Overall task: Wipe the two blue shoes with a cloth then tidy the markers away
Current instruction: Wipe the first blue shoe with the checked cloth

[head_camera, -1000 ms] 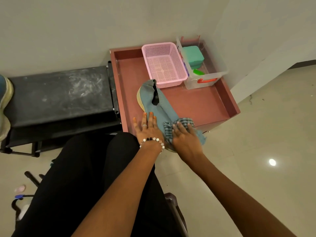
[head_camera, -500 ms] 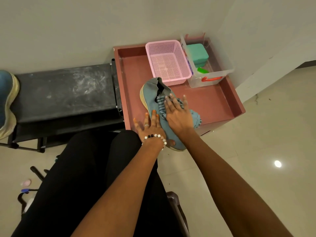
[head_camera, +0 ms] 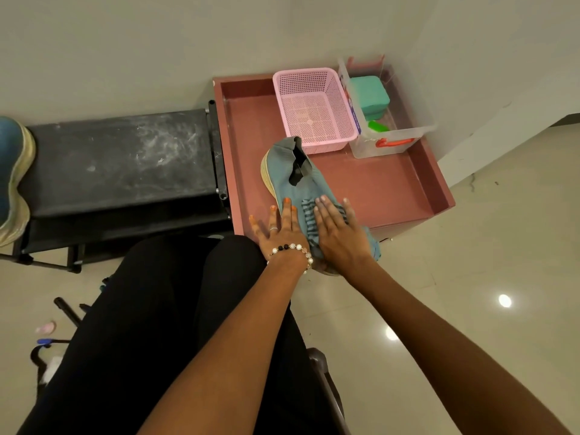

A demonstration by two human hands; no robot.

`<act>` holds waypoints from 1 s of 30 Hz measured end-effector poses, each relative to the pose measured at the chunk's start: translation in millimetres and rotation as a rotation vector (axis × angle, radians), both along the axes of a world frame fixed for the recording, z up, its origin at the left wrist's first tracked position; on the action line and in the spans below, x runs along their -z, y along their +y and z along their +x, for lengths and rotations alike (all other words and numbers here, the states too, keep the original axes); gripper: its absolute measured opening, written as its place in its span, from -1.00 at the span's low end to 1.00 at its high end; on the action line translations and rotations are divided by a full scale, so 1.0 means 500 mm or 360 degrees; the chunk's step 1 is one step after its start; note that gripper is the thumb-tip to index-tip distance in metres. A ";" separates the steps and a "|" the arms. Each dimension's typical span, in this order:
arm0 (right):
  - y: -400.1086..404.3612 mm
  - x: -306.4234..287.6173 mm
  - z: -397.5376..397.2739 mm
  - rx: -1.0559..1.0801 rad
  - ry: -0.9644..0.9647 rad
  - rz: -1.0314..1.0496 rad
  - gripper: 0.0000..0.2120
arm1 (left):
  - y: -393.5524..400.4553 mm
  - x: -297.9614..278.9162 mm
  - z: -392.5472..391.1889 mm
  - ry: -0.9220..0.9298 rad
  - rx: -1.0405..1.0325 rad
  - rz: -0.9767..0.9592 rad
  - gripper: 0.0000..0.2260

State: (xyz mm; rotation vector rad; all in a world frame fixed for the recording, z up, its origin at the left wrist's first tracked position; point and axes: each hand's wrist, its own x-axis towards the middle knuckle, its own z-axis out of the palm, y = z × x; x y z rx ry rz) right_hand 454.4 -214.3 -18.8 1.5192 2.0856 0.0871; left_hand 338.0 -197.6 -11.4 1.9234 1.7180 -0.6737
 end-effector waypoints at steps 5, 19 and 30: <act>0.148 -0.013 -0.028 0.0004 -0.0086 0.0167 -0.45 | 0.000 -0.012 0.003 0.0006 -0.0033 -0.0064 0.18; -0.055 -0.021 0.002 0.0125 0.0065 -0.0298 -0.34 | -0.003 0.020 -0.012 0.0007 0.0044 0.0078 0.12; 0.120 -0.004 -0.008 0.0031 -0.0098 0.0132 -0.45 | -0.006 -0.002 -0.007 0.0011 0.0039 -0.0005 0.25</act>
